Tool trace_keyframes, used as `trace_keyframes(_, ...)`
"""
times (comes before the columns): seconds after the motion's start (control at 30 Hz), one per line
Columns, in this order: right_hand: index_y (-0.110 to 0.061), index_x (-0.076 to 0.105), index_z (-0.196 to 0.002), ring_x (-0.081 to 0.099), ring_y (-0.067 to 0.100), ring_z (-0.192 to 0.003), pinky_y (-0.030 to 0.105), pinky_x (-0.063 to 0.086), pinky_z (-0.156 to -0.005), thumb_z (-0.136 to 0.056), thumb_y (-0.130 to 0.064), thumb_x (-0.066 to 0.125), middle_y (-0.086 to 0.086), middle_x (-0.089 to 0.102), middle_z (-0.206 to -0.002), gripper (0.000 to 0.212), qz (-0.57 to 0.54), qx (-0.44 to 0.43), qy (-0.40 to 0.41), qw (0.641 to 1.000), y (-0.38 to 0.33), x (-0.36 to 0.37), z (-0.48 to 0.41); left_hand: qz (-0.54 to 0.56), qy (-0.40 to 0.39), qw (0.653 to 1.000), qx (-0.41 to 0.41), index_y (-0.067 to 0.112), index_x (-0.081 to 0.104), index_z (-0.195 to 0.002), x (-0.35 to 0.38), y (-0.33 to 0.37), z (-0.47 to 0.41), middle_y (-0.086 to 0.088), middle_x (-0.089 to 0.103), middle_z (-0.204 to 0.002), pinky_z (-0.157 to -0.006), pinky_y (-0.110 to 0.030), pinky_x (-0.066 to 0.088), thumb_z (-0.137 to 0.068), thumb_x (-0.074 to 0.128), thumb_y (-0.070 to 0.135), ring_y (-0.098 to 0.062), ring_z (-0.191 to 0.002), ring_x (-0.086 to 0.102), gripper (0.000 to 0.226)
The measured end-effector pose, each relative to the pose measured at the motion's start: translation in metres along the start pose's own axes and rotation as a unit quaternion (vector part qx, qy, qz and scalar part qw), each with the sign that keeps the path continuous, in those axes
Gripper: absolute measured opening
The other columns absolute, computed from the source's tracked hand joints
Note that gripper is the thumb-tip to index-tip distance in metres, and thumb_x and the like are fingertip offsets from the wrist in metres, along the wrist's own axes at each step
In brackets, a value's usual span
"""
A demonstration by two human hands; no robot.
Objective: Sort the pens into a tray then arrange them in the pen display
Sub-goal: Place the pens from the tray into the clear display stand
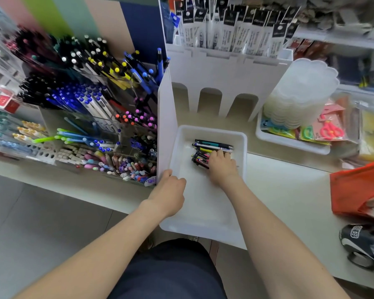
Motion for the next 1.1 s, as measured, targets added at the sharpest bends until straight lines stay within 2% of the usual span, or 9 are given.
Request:
trace_keyframes(0.2, -0.003, 0.041, -0.138, 0.049, 0.041, -0.132, 0.049, 0.045, -0.099, -0.104, -0.021, 0.059, 0.019, 0.049, -0.144, 0.042, -0.122, 0.034, 0.02, 0.992, 0.012, -0.003, 0.001, 0.044, -0.004, 0.999, 0.0, 0.008, 0.062, -0.13, 0.002, -0.001, 0.001, -0.012, 0.073, -0.114, -0.126, -0.035, 0.012, -0.106, 0.046, 0.011, -0.036, -0.138, 0.053, 0.029)
trace_keyframes(0.37, -0.009, 0.044, -0.12, 0.06, 0.041, -0.111, 0.043, 0.035, -0.079, -0.102, -0.013, 0.054, 0.016, 0.065, -0.121, 0.021, -0.155, 0.036, 0.11, 0.981, 0.016, -0.014, 0.013, 0.114, -0.013, 0.993, 0.009, 0.009, 0.058, -0.138, 0.005, -0.004, -0.001, -0.015, 0.074, -0.107, -0.13, -0.034, 0.008, -0.107, 0.044, 0.01, -0.037, -0.145, 0.045, 0.033)
trace_keyframes(0.43, -0.01, 0.044, -0.118, 0.062, 0.04, -0.106, 0.043, 0.033, -0.077, -0.103, -0.014, 0.054, 0.014, 0.068, -0.116, 0.018, -0.161, 0.033, 0.131, 0.978, 0.017, -0.017, 0.018, 0.14, -0.014, 0.99, 0.014, 0.012, 0.057, -0.142, 0.004, -0.004, 0.0, -0.017, 0.068, -0.119, -0.131, -0.039, 0.017, -0.107, 0.046, 0.013, -0.039, -0.148, 0.039, 0.036)
trace_keyframes(0.53, -0.015, 0.04, -0.109, 0.065, 0.038, -0.098, 0.043, 0.036, -0.083, -0.104, -0.016, 0.054, 0.008, 0.07, -0.103, 0.015, -0.185, 0.018, 0.168, 0.968, 0.017, -0.025, 0.032, 0.195, 0.006, 0.98, 0.022, 0.017, 0.057, -0.143, -0.006, -0.004, 0.003, -0.012, 0.059, -0.137, -0.114, -0.04, 0.042, -0.108, 0.05, 0.021, -0.031, -0.136, 0.049, 0.036)
trace_keyframes(0.63, -0.015, 0.036, -0.103, 0.061, 0.042, -0.089, 0.042, 0.034, -0.075, -0.103, -0.01, 0.054, 0.008, 0.067, -0.094, 0.019, -0.247, 0.014, 0.205, 0.947, 0.018, -0.036, 0.049, 0.279, 0.049, 0.958, 0.039, 0.019, 0.062, -0.138, -0.022, 0.0, 0.006, -0.001, 0.063, -0.141, -0.107, -0.03, 0.045, -0.107, 0.053, 0.023, -0.019, -0.13, 0.057, 0.032)
trace_keyframes(0.73, -0.011, 0.037, -0.102, 0.058, 0.047, -0.08, 0.043, 0.036, -0.063, -0.102, -0.011, 0.052, 0.018, 0.064, -0.093, 0.015, -0.311, 0.024, 0.185, 0.932, 0.02, -0.039, 0.06, 0.336, 0.073, 0.938, 0.04, 0.021, 0.068, -0.13, -0.035, 0.005, 0.007, 0.005, 0.069, -0.132, -0.102, -0.02, 0.042, -0.105, 0.056, 0.021, -0.011, -0.126, 0.06, 0.027)
trace_keyframes(0.87, -0.008, 0.038, -0.108, 0.061, 0.048, -0.084, 0.046, 0.048, -0.065, -0.102, -0.017, 0.051, 0.023, 0.064, -0.1, 0.017, -0.349, 0.052, 0.127, 0.927, 0.022, -0.035, 0.069, 0.417, 0.072, 0.906, -0.005, 0.027, 0.07, -0.123, -0.038, 0.008, 0.007, 0.009, 0.071, -0.122, -0.104, -0.032, 0.053, -0.102, 0.059, 0.023, -0.011, -0.115, 0.066, 0.024)
trace_keyframes(0.97, -0.008, 0.04, -0.112, 0.063, 0.044, -0.081, 0.047, 0.054, -0.065, -0.102, -0.019, 0.05, 0.019, 0.063, -0.098, 0.018, -0.352, 0.063, 0.094, 0.929, 0.019, -0.031, 0.079, 0.463, 0.049, 0.885, -0.029, 0.033, 0.071, -0.117, -0.036, 0.01, 0.011, 0.013, 0.07, -0.115, -0.1, -0.035, 0.055, -0.101, 0.059, 0.025, -0.009, -0.11, 0.066, 0.021)
trace_keyframes(1.1, -0.012, 0.042, -0.105, 0.062, 0.032, -0.072, 0.04, 0.048, -0.057, -0.103, -0.018, 0.051, 0.007, 0.06, -0.086, 0.012, -0.451, 0.065, 0.129, 0.881, 0.02, -0.042, 0.1, 0.527, 0.053, 0.847, -0.05, 0.035, 0.071, -0.115, -0.039, 0.014, 0.014, 0.01, 0.071, -0.114, -0.103, -0.041, 0.055, -0.102, 0.058, 0.033, -0.011, -0.109, 0.066, 0.018)
Point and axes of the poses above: each hand's wrist, its own z-axis away from the middle knuckle, its own x-axis out of the palm, y = z × x, the point moved 6 cm from there along -z, towards the middle knuckle
